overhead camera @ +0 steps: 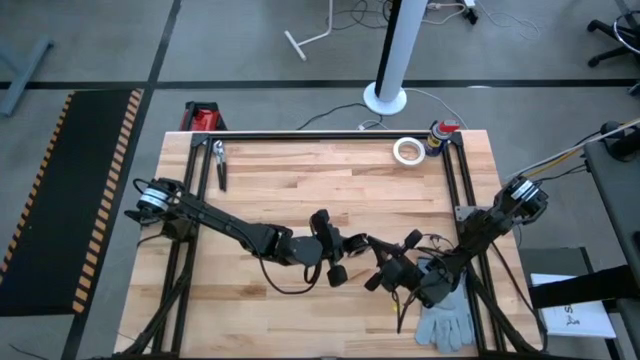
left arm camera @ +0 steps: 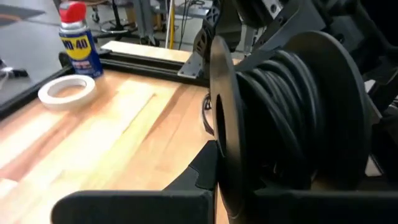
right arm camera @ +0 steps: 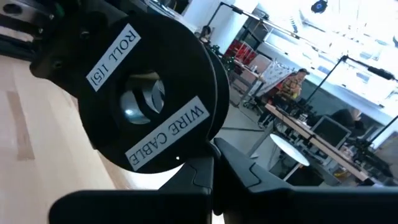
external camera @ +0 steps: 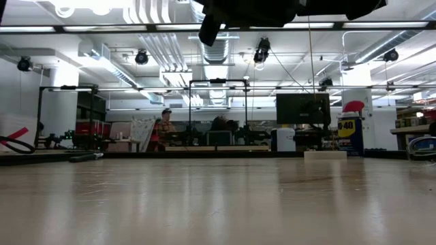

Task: Coil cords
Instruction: Coil the black wire into the spool, then put the black wire and spool in the table

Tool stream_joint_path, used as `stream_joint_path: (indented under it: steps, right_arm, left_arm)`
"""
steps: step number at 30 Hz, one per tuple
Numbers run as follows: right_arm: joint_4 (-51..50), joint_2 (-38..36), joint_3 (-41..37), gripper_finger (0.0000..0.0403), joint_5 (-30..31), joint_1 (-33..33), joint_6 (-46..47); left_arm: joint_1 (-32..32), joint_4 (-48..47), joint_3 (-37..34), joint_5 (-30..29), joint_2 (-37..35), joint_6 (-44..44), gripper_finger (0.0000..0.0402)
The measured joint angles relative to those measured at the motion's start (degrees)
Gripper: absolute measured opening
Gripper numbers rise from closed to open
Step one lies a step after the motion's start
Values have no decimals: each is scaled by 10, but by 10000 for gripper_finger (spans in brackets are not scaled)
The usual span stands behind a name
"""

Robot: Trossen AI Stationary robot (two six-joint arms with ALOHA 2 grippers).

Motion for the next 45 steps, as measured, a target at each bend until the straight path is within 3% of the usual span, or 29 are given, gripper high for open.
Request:
stream_joint_path:
  steps: [18, 28, 33, 39, 45]
  right_arm:
    - [-1, 0, 33, 3, 2, -1, -100]
    - [11, -5, 77, 66, -11, -9, -144]
    - [-9, -3, 85, 92, -44, -22, -131]
    - [-12, -10, 95, 106, -1, -22, -140]
    - [-13, -25, 88, 104, 2, -22, -103]
  left_arm:
    - [1, -22, 0, 52, -2, -68, 0]
    - [0, -45, -6, 65, 7, -81, 0]
    - [-2, -2, -6, 60, 2, -81, 0]
    - [-3, 2, -31, 59, 2, -87, 0]
    - [6, 24, -84, 60, 2, -139, 0]
